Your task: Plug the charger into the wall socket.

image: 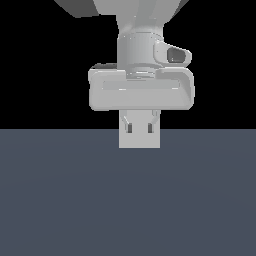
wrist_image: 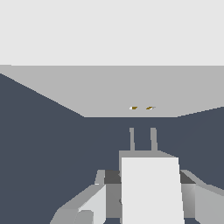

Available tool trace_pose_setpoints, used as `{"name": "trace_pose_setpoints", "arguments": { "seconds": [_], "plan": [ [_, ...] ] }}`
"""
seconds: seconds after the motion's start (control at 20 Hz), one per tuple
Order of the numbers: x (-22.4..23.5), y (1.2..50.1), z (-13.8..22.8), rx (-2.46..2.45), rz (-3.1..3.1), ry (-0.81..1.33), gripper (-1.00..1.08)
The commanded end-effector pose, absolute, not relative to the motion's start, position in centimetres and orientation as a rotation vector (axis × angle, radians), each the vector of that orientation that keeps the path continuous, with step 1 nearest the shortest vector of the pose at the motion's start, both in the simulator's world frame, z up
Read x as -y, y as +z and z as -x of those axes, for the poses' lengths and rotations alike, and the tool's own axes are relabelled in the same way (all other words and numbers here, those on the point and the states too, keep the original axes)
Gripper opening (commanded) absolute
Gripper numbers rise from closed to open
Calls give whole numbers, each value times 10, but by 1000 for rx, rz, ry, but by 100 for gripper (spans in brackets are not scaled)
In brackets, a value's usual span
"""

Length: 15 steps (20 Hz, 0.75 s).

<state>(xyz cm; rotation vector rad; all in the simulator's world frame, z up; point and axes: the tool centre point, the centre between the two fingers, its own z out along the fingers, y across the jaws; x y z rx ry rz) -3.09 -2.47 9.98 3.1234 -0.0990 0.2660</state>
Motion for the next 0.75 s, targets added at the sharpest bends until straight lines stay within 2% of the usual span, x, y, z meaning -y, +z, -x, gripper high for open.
{"name": "trace_pose_setpoints", "arguments": {
  "seconds": [0.0,0.35,0.7],
  "plan": [
    [25,100,21,99,-3123,267,-100],
    [27,100,3,100,-3123,266,-100],
    [27,100,1,100,-3123,266,-100]
  ]
}}
